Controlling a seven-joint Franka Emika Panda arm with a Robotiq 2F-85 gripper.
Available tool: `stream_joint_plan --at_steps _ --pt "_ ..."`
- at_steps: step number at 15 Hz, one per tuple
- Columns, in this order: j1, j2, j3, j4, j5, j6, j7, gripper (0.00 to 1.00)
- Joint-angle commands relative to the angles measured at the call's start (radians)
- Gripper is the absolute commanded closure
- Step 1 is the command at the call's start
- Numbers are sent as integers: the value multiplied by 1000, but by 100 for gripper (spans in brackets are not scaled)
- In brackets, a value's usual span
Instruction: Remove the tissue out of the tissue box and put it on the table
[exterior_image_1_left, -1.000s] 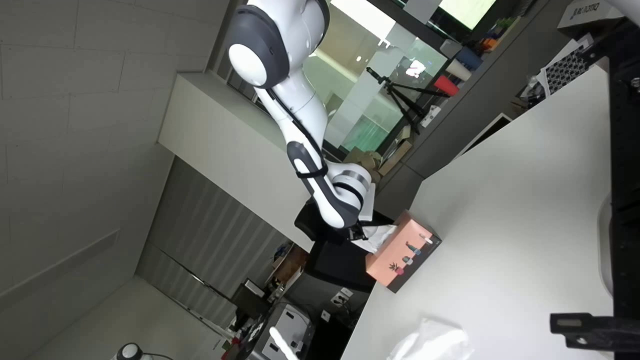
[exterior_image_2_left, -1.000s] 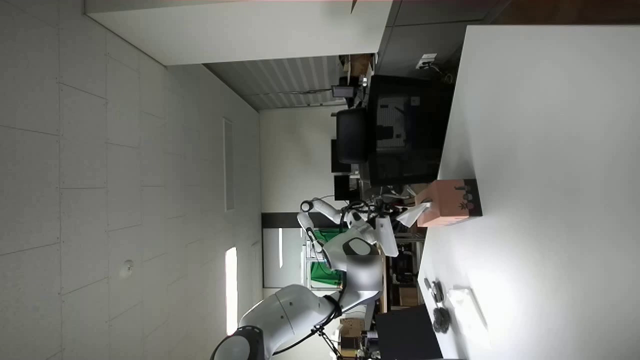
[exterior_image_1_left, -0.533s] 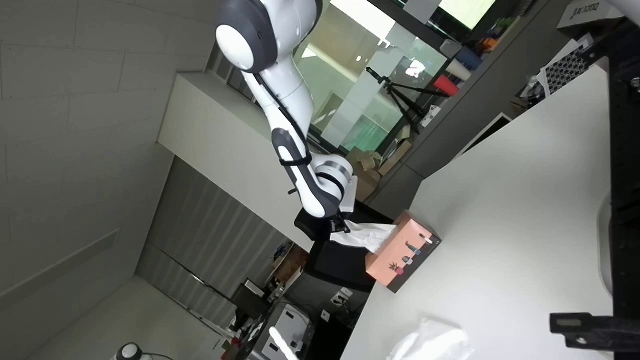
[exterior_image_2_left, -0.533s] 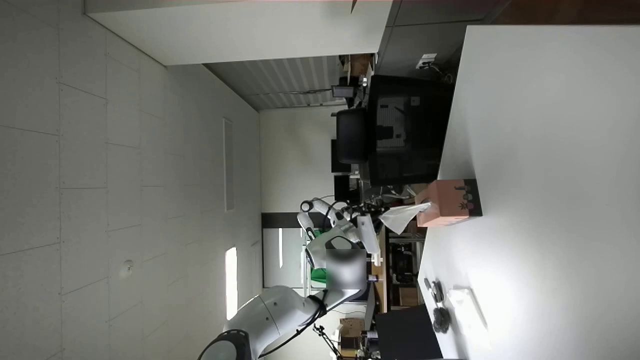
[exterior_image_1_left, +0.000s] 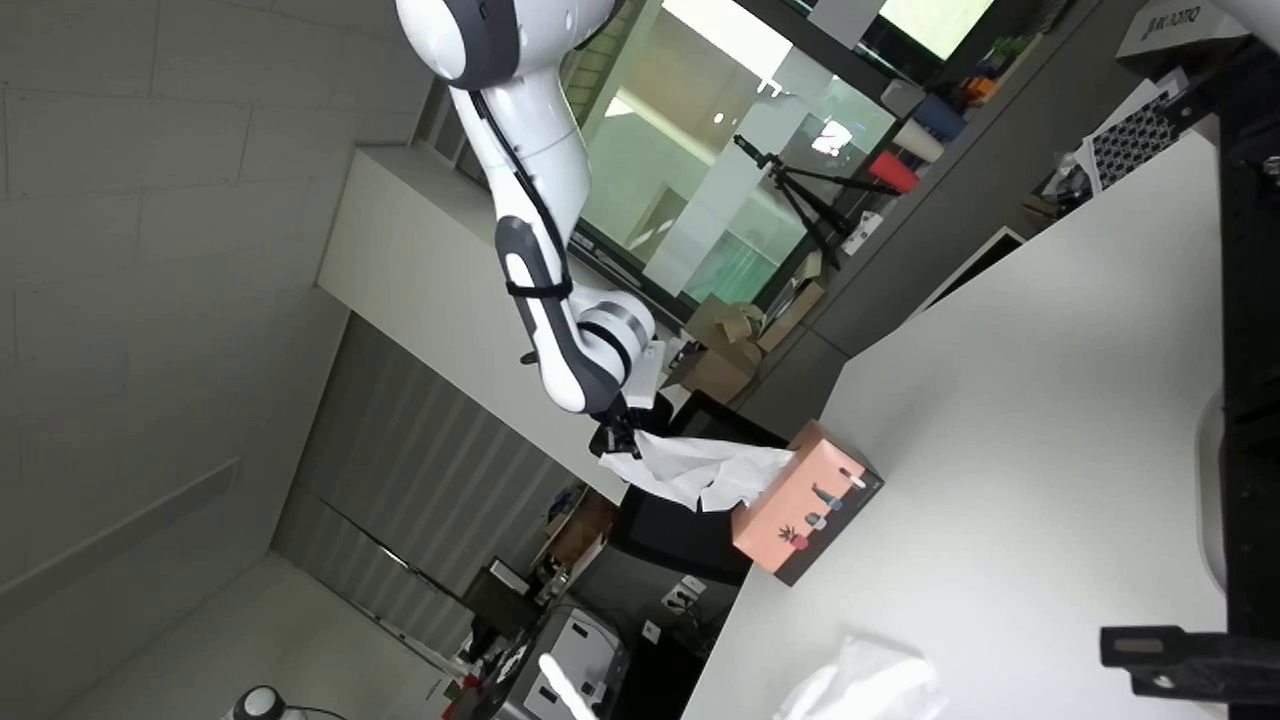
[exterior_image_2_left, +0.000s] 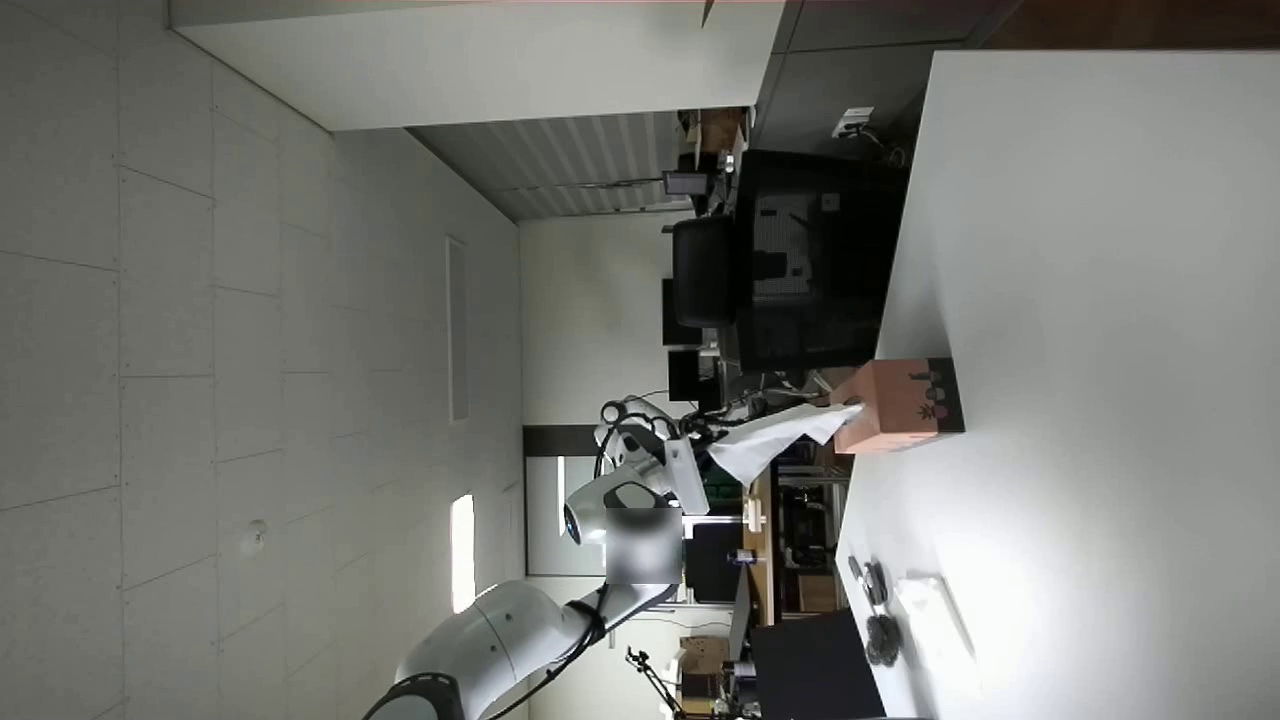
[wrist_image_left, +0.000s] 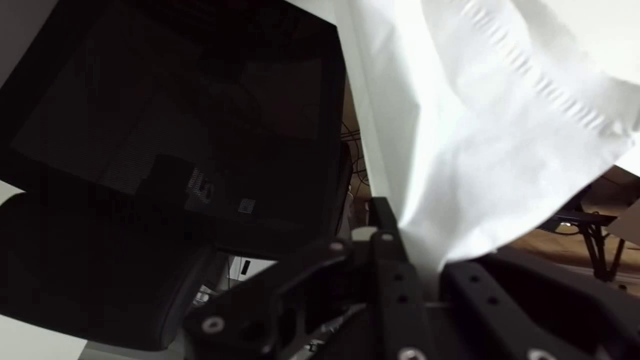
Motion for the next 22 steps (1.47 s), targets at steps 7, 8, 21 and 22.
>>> stream_joint_plan --at_steps 7,8,21,22 --pt "-382 -27 585 -166 68 -127 -286 100" --pt "-418 -15 632 -178 83 -165 -311 100" --pt "-484 99 582 -142 504 -637 -606 100" --pt "-472 105 566 -138 525 -658 -620 100"
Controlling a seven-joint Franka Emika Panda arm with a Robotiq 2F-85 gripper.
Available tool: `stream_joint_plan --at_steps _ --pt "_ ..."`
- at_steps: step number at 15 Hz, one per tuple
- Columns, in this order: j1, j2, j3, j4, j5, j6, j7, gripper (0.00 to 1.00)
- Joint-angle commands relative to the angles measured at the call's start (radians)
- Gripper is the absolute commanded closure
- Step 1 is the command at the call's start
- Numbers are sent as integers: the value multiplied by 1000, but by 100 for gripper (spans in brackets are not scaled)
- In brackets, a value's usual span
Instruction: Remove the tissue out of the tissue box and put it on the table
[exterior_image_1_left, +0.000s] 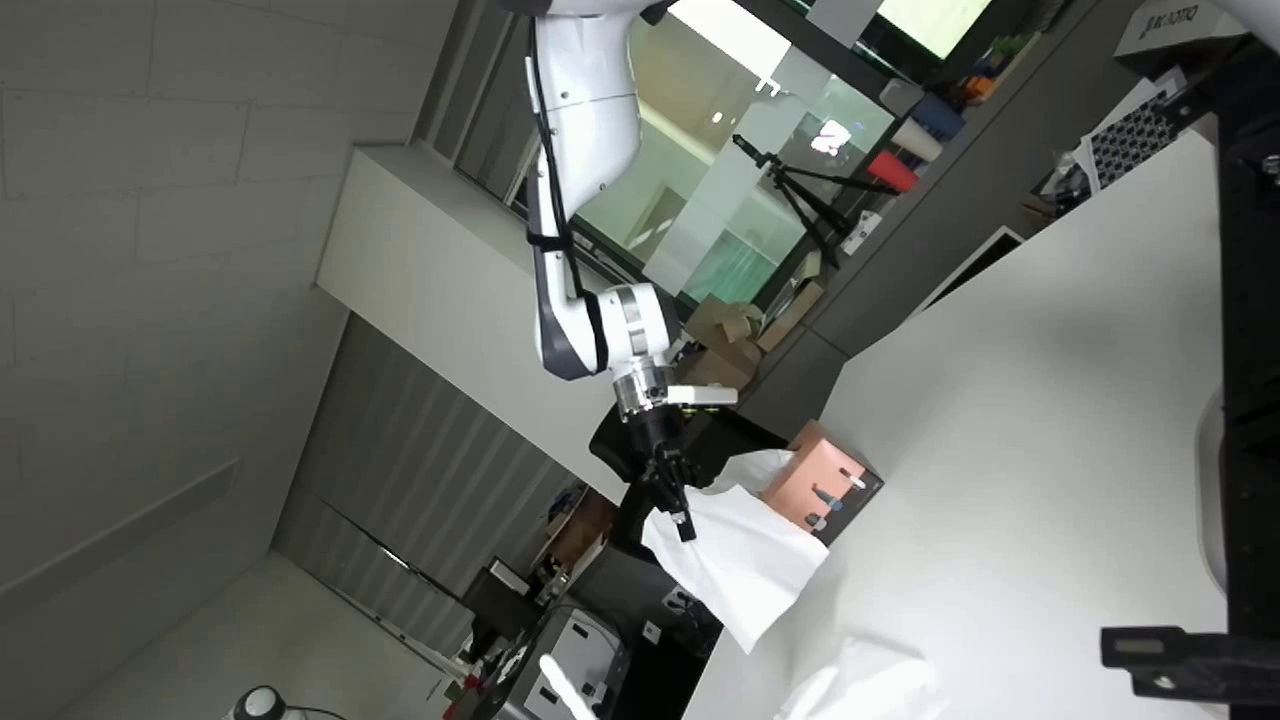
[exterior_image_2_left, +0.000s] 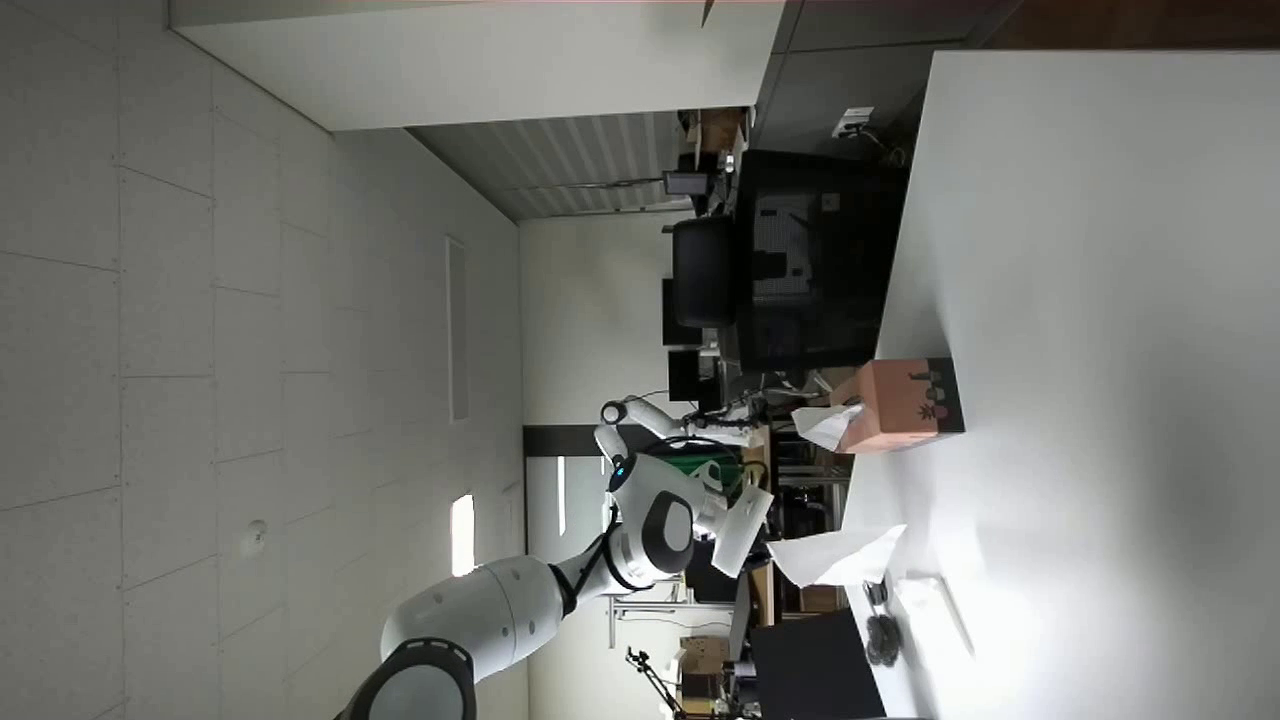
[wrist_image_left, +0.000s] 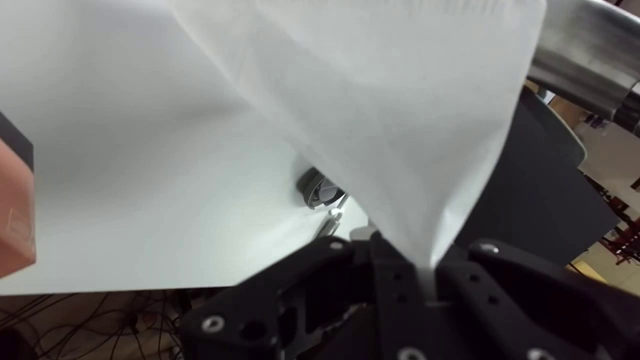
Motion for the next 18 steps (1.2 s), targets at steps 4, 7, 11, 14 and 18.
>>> stream_joint_plan --at_steps 4,7,11,14,18 --pt "83 29 -92 48 146 -129 -89 100" --pt "135 35 -132 62 195 -171 -104 100" --pt "209 35 -186 90 247 -264 -93 100" --pt "265 34 -237 113 281 -345 -84 100" --pt "351 32 -326 141 289 -426 -35 100"
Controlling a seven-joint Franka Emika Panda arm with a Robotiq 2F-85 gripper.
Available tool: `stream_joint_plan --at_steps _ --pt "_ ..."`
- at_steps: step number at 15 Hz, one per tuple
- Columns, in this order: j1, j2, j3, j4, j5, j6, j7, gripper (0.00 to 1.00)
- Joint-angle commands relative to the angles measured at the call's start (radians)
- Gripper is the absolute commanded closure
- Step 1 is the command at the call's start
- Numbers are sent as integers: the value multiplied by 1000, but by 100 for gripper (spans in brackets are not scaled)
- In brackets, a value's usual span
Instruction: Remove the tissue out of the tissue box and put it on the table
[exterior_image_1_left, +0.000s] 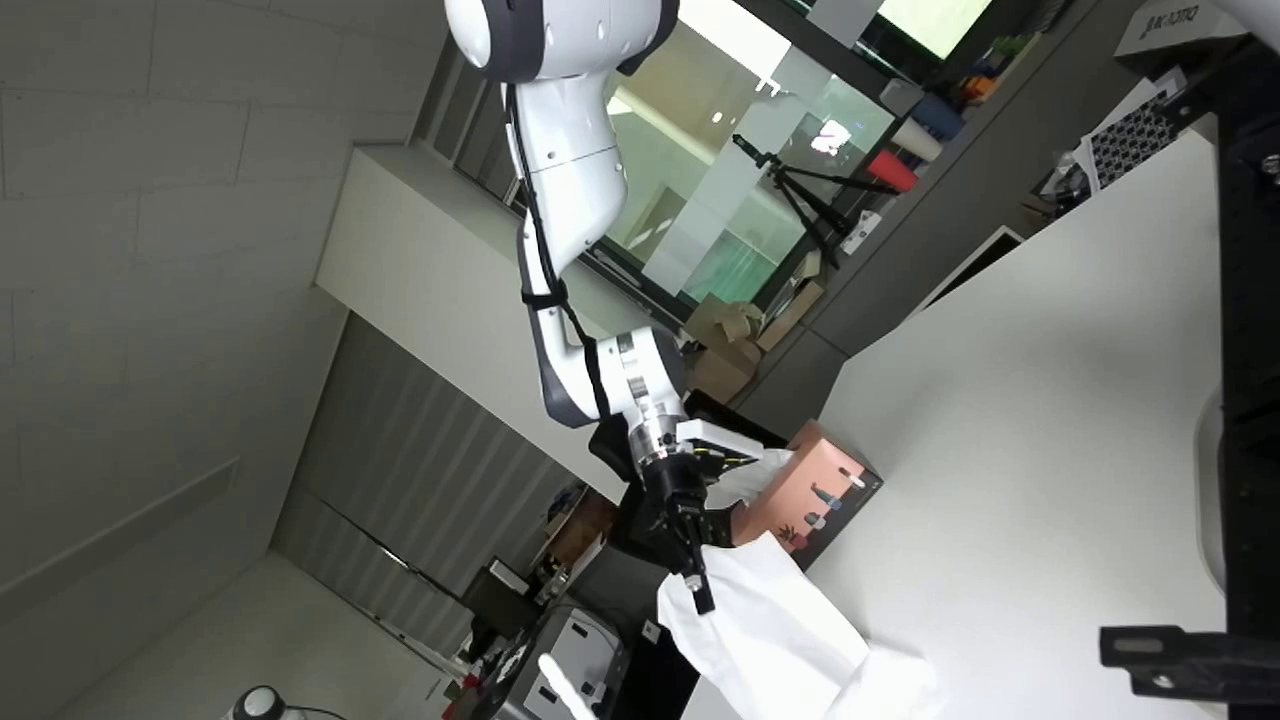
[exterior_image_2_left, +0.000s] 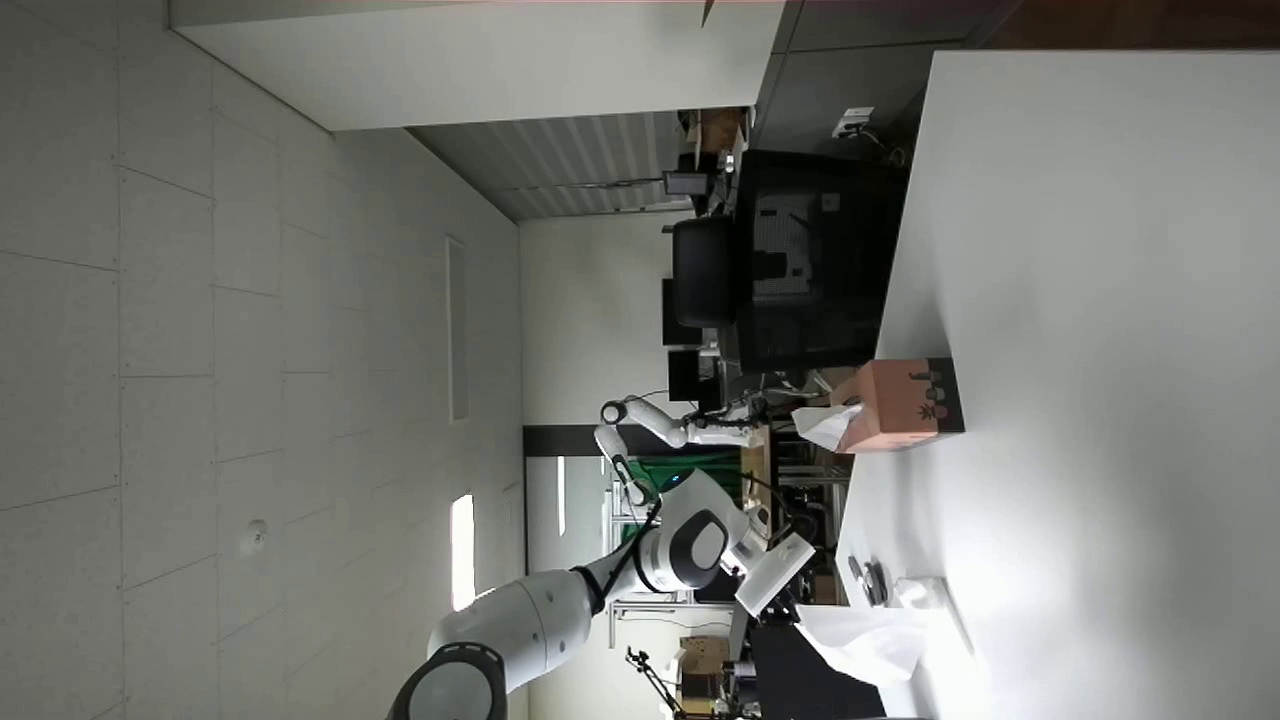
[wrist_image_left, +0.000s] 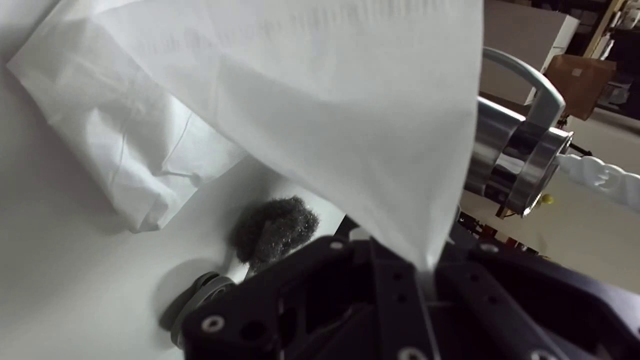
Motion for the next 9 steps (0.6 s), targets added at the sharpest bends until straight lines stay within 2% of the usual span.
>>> stream_joint_plan --at_steps 1,4,9 --pt "95 -3 -99 49 -7 -59 86 100" --pt "152 2 -159 72 -41 -89 160 100" --pt "187 40 -196 130 -71 -199 269 100"
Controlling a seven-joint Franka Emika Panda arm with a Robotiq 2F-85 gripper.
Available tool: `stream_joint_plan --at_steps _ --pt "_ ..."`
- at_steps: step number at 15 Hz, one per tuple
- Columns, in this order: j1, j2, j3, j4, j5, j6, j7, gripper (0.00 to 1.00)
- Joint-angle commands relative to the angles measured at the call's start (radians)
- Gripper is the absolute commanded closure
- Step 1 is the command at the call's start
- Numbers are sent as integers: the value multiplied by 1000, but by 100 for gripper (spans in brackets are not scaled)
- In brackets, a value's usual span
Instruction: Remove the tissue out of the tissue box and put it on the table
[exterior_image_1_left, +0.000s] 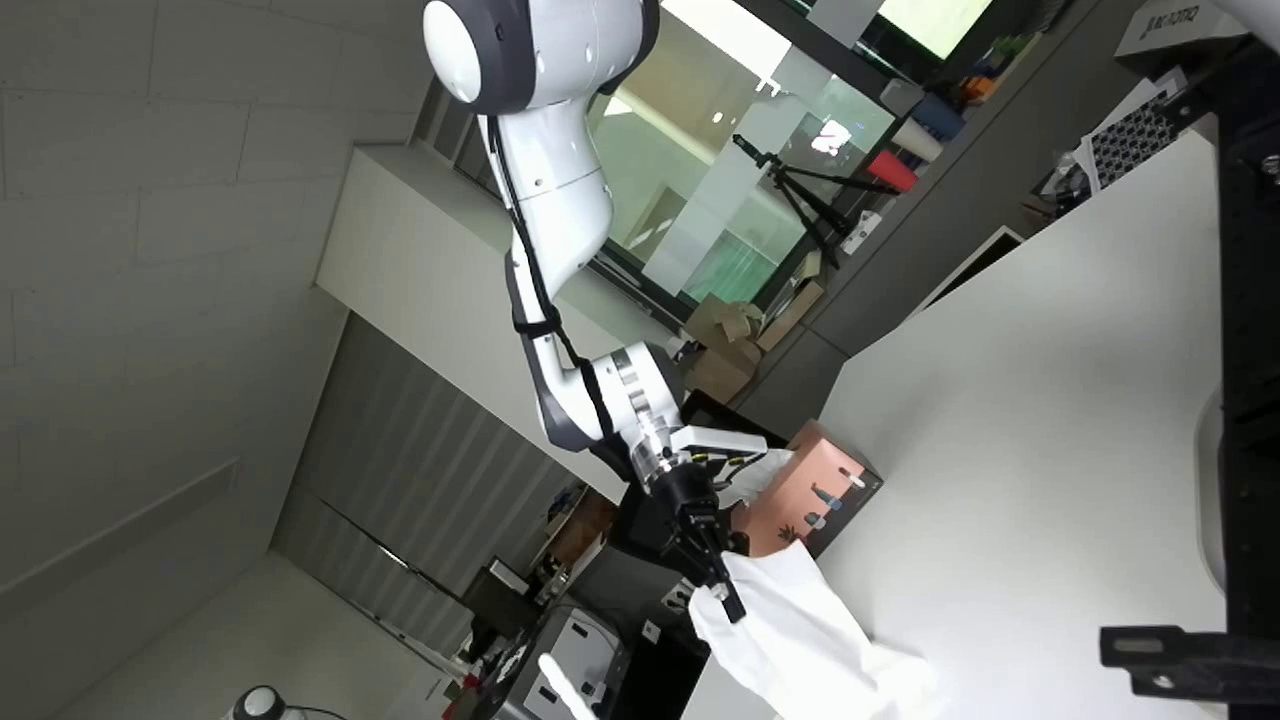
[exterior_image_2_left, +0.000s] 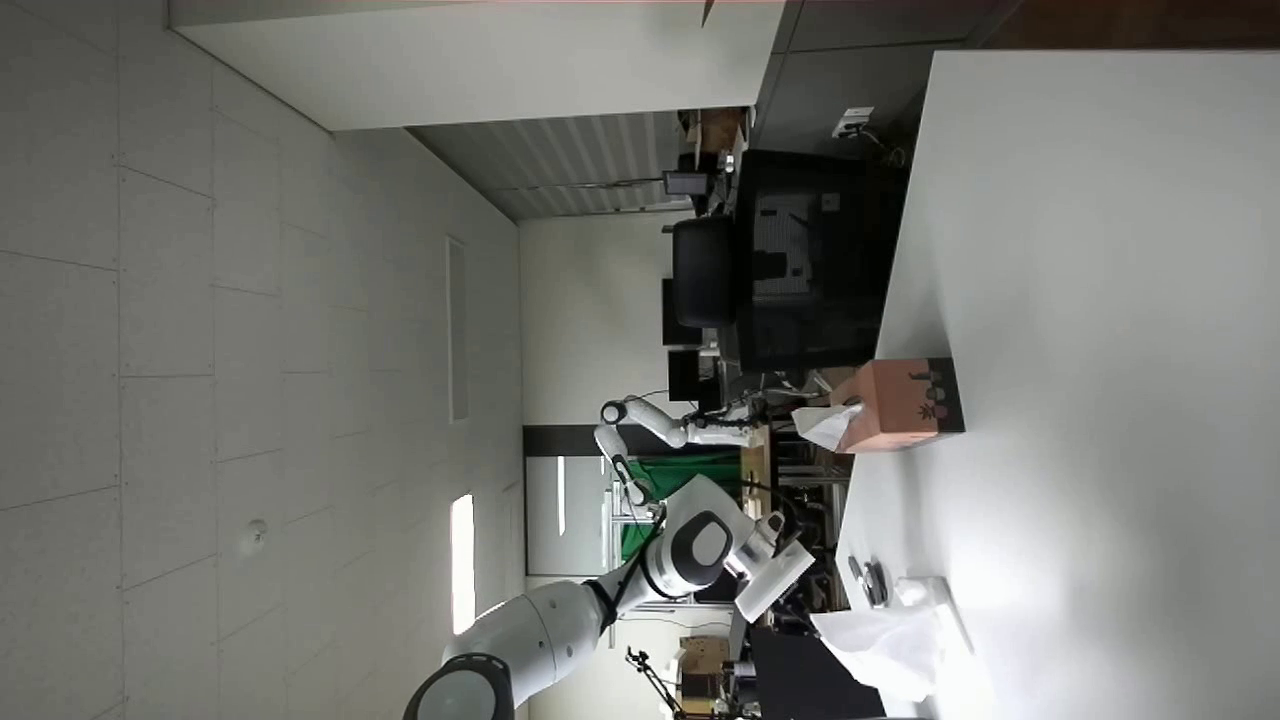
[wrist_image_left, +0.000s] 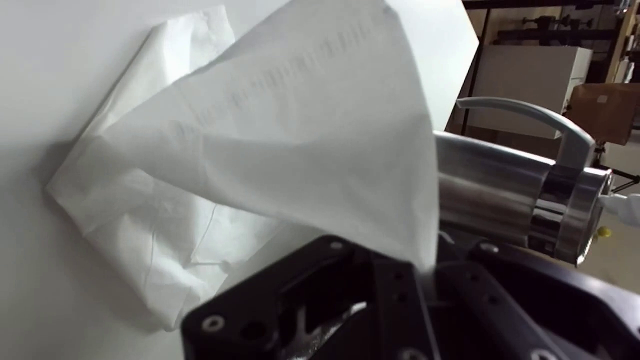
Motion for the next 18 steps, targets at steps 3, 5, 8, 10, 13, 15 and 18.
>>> stream_joint_plan --at_steps 3,5,8,10,13,15,18 --pt "25 63 -28 98 -53 -91 92 100" --pt "24 96 -28 131 -69 -115 105 100" --pt "29 136 -29 168 -87 -122 112 100" --pt "42 162 -37 189 -108 -69 114 100" --pt "54 199 -37 211 -134 -1 118 100" --pt "62 221 -37 217 -155 45 119 100" --pt "69 247 -34 225 -183 87 127 100"
